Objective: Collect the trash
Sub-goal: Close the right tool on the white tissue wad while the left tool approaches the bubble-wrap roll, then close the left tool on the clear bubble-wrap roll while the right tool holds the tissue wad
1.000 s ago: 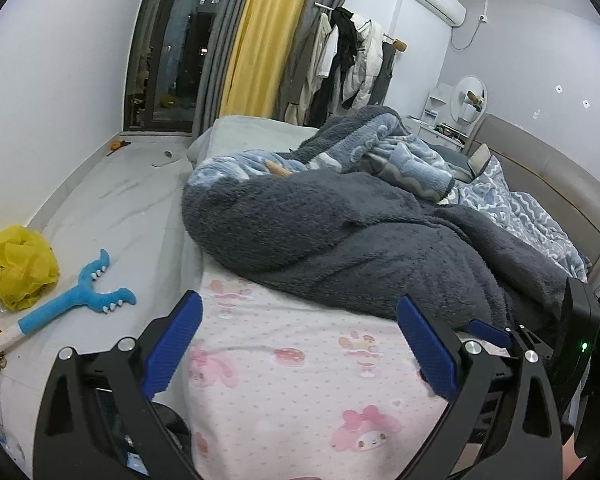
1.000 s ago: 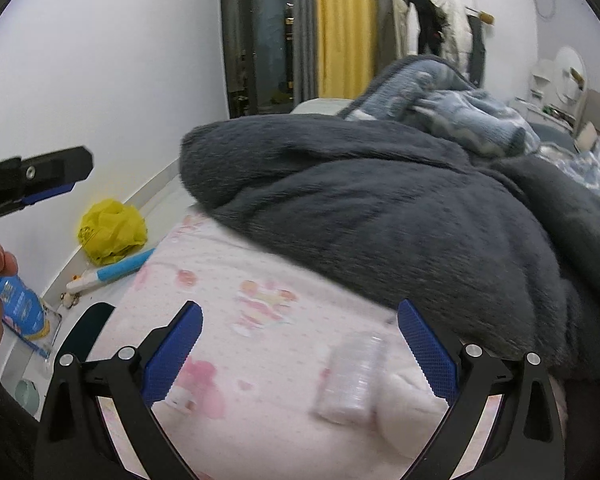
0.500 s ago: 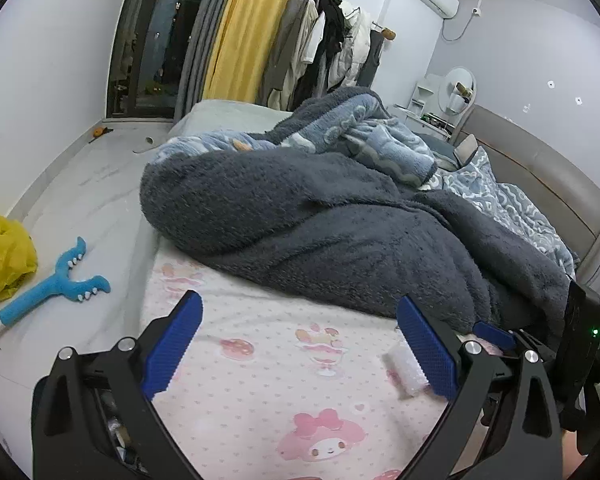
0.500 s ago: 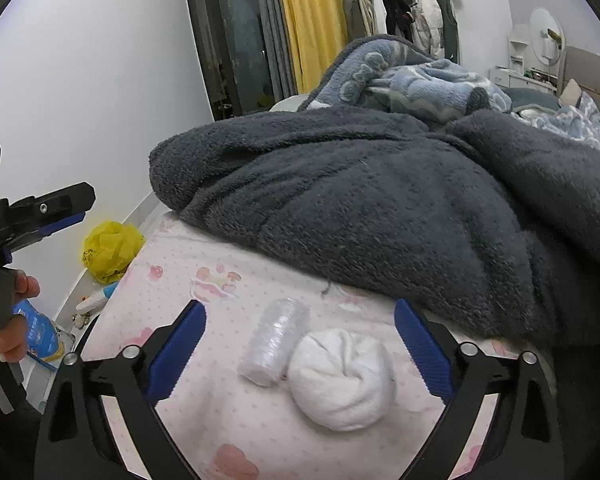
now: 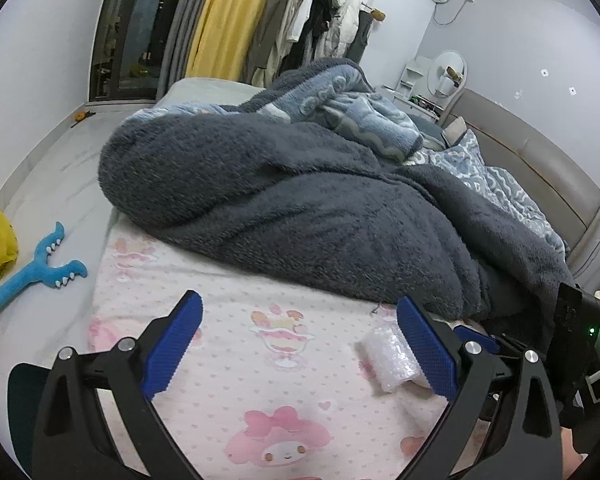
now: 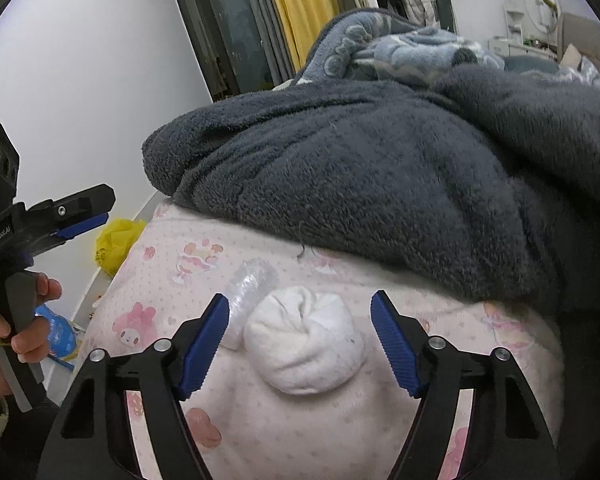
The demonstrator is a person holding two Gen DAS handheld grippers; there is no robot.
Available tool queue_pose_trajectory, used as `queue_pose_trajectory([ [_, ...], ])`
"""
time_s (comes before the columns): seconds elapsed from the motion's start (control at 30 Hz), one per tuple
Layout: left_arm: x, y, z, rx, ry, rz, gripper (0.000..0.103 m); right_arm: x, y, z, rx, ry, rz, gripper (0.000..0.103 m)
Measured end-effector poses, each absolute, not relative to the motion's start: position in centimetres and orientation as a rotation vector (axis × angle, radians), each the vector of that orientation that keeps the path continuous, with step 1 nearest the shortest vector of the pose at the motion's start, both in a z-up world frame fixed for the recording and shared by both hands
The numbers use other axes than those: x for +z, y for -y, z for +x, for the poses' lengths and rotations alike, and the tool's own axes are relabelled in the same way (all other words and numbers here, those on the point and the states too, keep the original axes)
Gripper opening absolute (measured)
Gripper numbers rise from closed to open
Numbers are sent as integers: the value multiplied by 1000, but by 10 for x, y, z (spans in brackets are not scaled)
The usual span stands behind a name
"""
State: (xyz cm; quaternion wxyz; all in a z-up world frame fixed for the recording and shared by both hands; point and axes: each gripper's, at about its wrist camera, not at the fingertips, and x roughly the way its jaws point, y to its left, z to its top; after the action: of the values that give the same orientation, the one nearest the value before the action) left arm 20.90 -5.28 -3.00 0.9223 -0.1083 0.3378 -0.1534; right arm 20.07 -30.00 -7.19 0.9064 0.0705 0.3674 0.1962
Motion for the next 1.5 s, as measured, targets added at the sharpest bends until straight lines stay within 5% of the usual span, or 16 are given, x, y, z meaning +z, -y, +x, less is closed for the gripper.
queue_pose_trajectory([
  [0.6, -57, 96, 218, -421, -784, -267, 98, -80, 315, 190, 493, -784, 185, 41],
  [1.07, -76, 132, 220, -463, -839, -218, 96, -55, 348, 178, 383, -692, 162, 41],
  [1.5, -92, 173, 216, -473, -871, -52, 76, -51, 361, 174, 349, -679, 127, 41],
])
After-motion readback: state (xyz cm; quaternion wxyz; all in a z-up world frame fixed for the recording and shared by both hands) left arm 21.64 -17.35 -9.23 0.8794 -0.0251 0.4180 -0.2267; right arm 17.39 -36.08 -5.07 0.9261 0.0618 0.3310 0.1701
